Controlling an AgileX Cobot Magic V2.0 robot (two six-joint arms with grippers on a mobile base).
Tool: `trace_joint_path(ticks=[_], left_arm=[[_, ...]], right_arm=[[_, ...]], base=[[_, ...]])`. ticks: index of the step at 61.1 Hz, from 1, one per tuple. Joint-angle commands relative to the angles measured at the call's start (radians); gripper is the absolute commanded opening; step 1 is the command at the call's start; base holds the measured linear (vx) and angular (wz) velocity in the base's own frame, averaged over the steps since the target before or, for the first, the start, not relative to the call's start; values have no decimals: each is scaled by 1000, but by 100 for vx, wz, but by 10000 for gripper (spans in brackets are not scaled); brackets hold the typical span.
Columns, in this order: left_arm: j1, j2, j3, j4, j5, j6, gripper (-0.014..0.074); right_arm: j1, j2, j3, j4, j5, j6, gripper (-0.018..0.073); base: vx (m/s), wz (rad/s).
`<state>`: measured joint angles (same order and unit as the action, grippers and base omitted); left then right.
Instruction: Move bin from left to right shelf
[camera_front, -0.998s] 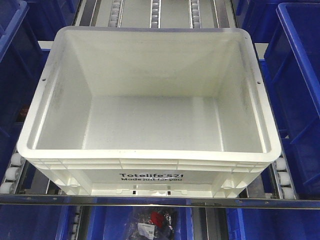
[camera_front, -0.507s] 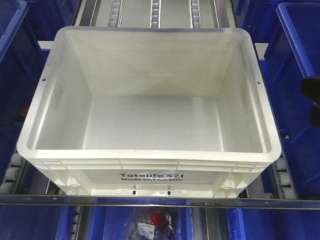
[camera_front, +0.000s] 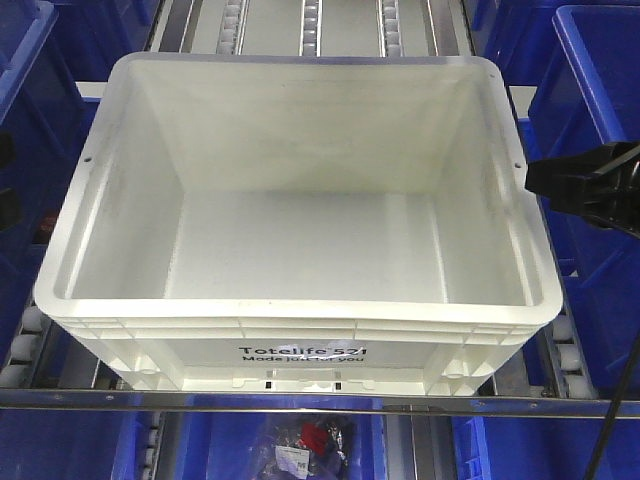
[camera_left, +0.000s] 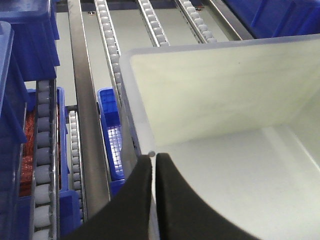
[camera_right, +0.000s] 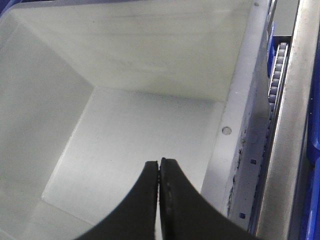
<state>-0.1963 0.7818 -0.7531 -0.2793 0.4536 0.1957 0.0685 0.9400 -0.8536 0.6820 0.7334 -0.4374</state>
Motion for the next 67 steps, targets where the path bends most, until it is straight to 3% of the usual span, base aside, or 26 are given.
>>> trace_joint_path(ticks=[1,11,24,32,40,54,67], left_arm=[[-5,-1,-36,-18,-80,-5,60],[-5,-1,-36,-18,-95,-5,202],[-5,-1,-36,-18,-96,-5,437],[-5,-1,-36,-18,-96,-5,524],[-5,-1,-36,-18,-112,-5,529],[-5,0,-36,-19,-74,-9,526],[-5,33,-133,26,106,-91,526]], right_arm=[[-2,-4,-34,35,-46,-29,42],[-2,-4,-34,35,-46,-95,200],[-2,-4,-34,31,-55,-116,570],[-2,-4,-34,31,-66,-116,717],[-2,-4,-34,32,-69,-120,724],[-2,-4,-35,26,-50,-113,653],[-2,-4,-45,-132,3,72,641]], base=[[0,0],[0,0],[0,0],[0,0],[0,0],[0,0],[0,0]])
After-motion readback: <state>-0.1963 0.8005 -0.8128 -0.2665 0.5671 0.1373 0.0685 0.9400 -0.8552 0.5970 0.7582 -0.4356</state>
